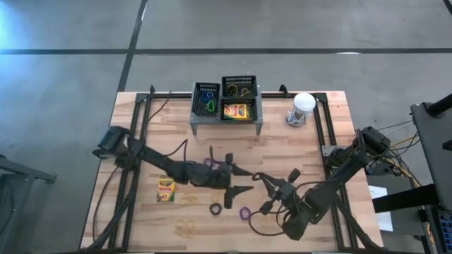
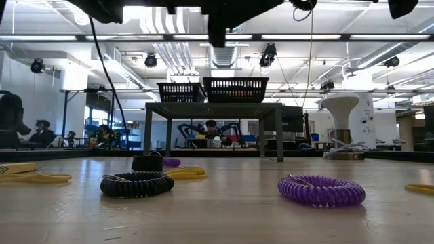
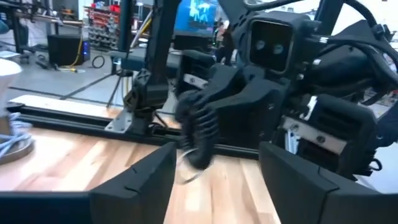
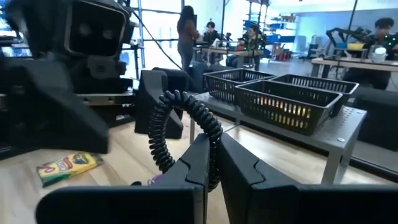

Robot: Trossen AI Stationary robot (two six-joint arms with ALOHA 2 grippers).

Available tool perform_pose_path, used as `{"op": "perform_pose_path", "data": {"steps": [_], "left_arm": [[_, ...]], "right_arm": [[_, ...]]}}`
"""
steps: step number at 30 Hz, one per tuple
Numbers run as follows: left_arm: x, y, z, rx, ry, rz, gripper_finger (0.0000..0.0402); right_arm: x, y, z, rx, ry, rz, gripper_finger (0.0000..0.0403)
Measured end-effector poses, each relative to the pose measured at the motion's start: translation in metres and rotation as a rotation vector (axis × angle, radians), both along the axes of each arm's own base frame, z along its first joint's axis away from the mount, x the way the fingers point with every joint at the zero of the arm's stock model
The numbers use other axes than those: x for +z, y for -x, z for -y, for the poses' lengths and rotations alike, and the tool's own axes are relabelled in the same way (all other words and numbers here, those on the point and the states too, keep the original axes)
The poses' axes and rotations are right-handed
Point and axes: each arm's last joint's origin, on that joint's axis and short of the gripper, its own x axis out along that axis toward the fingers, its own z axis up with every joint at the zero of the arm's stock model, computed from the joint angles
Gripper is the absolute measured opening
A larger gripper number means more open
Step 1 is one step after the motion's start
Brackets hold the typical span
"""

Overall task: Pick & Place Office Desk Supplies
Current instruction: Put the black spring keychain into the middle black bin on the shelf

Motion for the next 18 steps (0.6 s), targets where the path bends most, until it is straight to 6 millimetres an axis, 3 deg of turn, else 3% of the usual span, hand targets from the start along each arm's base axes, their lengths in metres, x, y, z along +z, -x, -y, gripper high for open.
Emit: {"op": "perform_pose_path", "data": {"steps": [4,8,18], "left_arm": [[0.002,-0.013,0.004,0.0,-0.012,-0.002,0.0244],[0.003,-0.02,0.005,0.025,-0.012,0.0,0.022],[0.0,-0.02,0.005,0.041,-0.03,-0.034,0.0055]], "right_arm": [[0.0,0.0,0.0,-0.001,0.0,0.0,0.0018],[0.0,0.0,0.0,0.001,-0.001,0.0,0.0018],[-0.001,0.0,0.0,0.025,-0.007,-0.03,0.0027]]}}
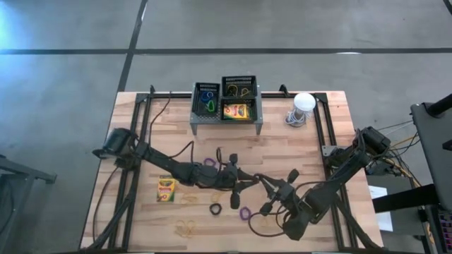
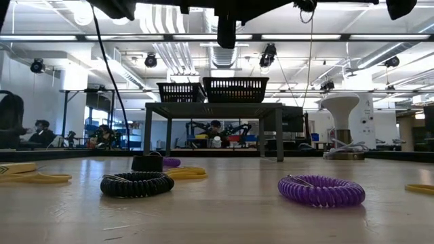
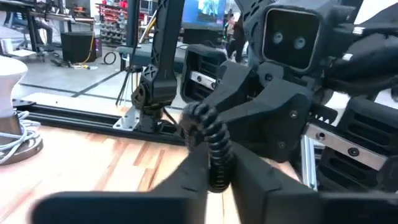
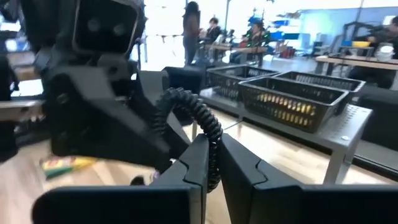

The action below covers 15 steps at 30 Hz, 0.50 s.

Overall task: Pick & Place Office Desk Supplies
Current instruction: Put the black spring keychain into the middle black bin on the shelf

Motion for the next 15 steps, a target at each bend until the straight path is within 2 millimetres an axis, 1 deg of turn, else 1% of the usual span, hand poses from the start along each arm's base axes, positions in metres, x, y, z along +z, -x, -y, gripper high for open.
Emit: {"op": "perform_pose_path", "data": {"steps": [2,3,5,7,10,12,13,15], "left_arm": [[-0.003,0.0,0.0,-0.002,-0.016,-0.031,0.0024],[-0.005,0.001,0.0,-0.003,-0.023,-0.054,0.0016],[-0.01,0.002,0.001,-0.01,-0.022,-0.107,0.0015],[-0.017,0.004,0.002,-0.012,-0.024,-0.184,0.0024],[-0.035,0.009,-0.002,0.03,-0.01,-0.37,0.0034],[-0.046,0.016,-0.005,0.069,0.03,-0.508,0.0035],[-0.048,0.021,-0.006,0.085,0.057,-0.584,0.0035],[-0.048,0.032,-0.007,0.102,0.092,-0.746,0.0035]], "right_arm": [[-0.001,0.0,-0.001,0.035,0.003,-0.051,0.0039],[-0.002,-0.001,-0.001,0.057,-0.002,-0.076,0.0046],[-0.004,-0.001,-0.002,0.105,-0.017,-0.13,0.0064],[-0.006,-0.001,-0.002,0.156,-0.027,-0.186,0.0086],[-0.004,0.0,-0.004,0.237,-0.04,-0.265,0.0117],[0.0,0.002,-0.004,0.297,-0.04,-0.314,0.0133],[0.002,0.003,-0.004,0.325,-0.03,-0.338,0.014],[0.007,0.005,-0.004,0.368,-0.023,-0.366,0.015]]}}
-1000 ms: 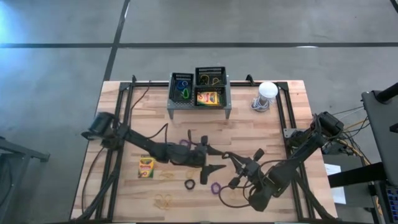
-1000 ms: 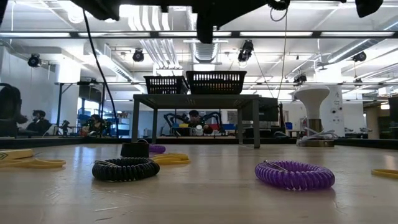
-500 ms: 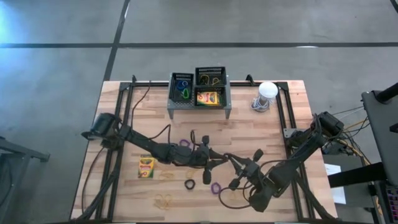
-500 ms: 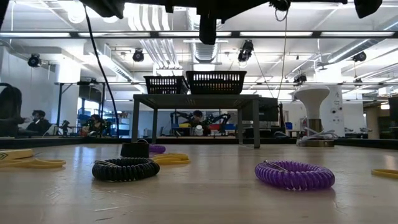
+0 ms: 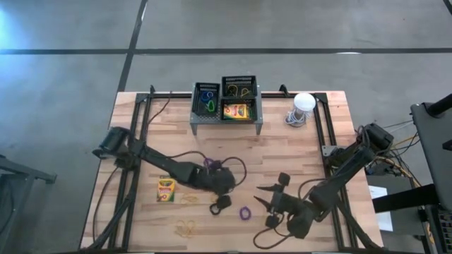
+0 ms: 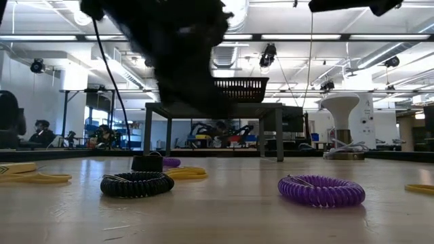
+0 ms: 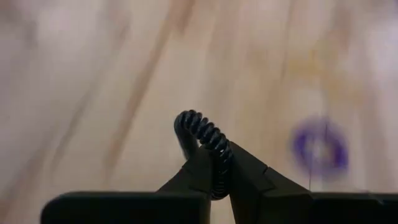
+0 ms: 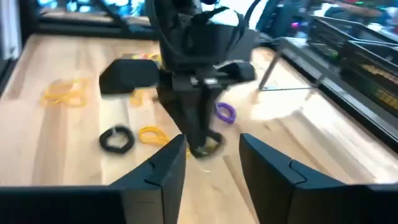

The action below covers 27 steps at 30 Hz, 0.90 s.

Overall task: Pick & Place Office Desk Supplies
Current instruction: Put the black spring keychain into the middle black bin on the shelf

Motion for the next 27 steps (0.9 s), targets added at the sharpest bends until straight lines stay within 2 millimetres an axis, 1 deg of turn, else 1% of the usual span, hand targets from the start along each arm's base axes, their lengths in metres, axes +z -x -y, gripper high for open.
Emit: {"op": "perform_pose_path", "data": {"steps": [2,4,7,9,10,13,16,19,21,23,25,27], "left_arm": [[0.01,0.01,-0.002,0.017,0.01,-0.147,0.0035],[0.029,0.02,-0.006,0.018,0.011,-0.262,0.0034],[0.065,0.035,-0.011,-0.035,0.025,-0.394,0.0034],[0.091,0.045,-0.022,-0.042,0.0,-0.444,0.0035],[0.105,0.049,-0.03,-0.023,-0.025,-0.456,0.0035],[0.142,0.056,-0.065,0.069,-0.104,-0.402,0.0035],[0.171,0.06,-0.108,0.14,-0.135,-0.292,0.0035],[0.191,0.067,-0.156,0.256,-0.146,-0.171,0.0035],[0.196,0.072,-0.19,0.355,-0.154,-0.124,0.0035],[0.196,0.078,-0.22,0.414,-0.132,-0.111,0.0035],[0.192,0.081,-0.244,0.431,-0.084,-0.099,0.0035],[0.184,0.082,-0.262,0.445,-0.034,-0.108,0.0035]], "right_arm": [[0.004,0.001,0.001,0.007,-0.006,0.004,0.0156],[0.006,0.002,0.001,0.008,-0.009,0.007,0.0159],[0.005,0.002,0.002,0.008,-0.006,0.004,0.0158],[0.005,0.001,0.001,0.008,-0.007,0.005,0.0154],[0.005,0.002,0.002,0.008,-0.006,0.004,0.0152],[0.004,0.002,0.002,0.008,-0.002,0.001,0.0147],[0.004,0.002,0.002,0.008,-0.003,0.001,0.0141],[0.004,0.001,0.002,0.007,-0.002,0.002,0.0137],[0.004,0.002,0.002,0.007,-0.002,0.001,0.0134],[0.004,0.002,0.002,0.007,-0.002,0.001,0.0131],[0.004,0.001,0.002,0.006,-0.001,0.002,0.0128],[0.003,0.001,0.002,0.006,-0.001,0.001,0.0127]]}}
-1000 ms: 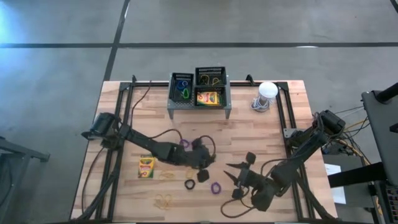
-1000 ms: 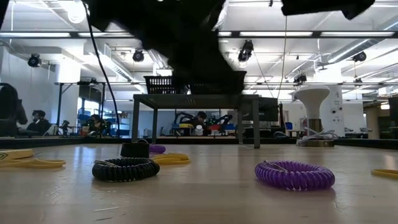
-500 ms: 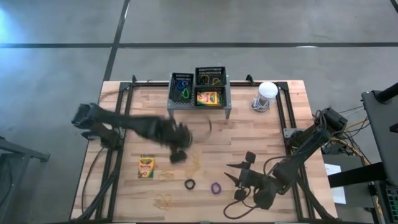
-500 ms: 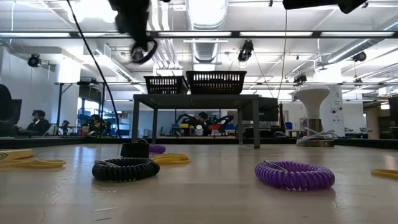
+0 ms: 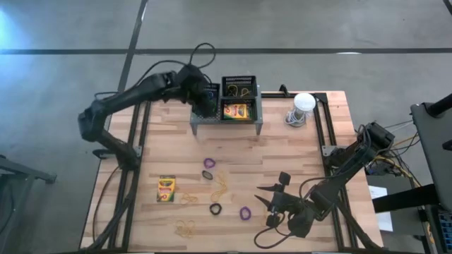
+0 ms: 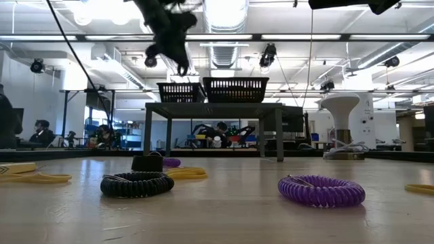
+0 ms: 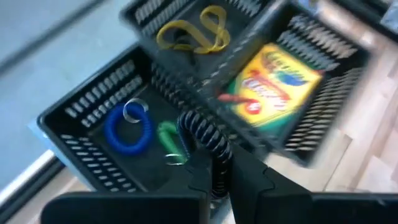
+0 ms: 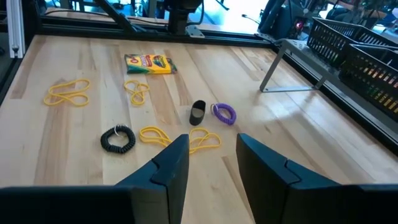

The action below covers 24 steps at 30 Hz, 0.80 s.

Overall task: Pick & Place Office Desk Supplies
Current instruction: Put the black spring keychain into the middle black bin on the shelf

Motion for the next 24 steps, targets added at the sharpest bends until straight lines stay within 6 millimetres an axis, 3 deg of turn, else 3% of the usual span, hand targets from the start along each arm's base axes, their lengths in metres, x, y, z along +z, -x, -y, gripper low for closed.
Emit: {"op": "perform_pose_path", "data": {"steps": [5,19,24], "left_arm": [[-0.017,0.003,-0.023,0.077,0.064,-0.054,0.0035],[-0.04,-0.008,-0.027,0.131,0.153,-0.12,0.0036],[-0.042,-0.009,-0.027,0.13,0.155,-0.129,0.0057]], "right_arm": [[0.0,0.0,0.0,0.0,-0.001,0.001,0.013],[0.0,0.0,0.0,-0.001,-0.003,0.002,0.0123],[0.0,0.0,0.0,-0.002,-0.003,0.002,0.0123]]}}
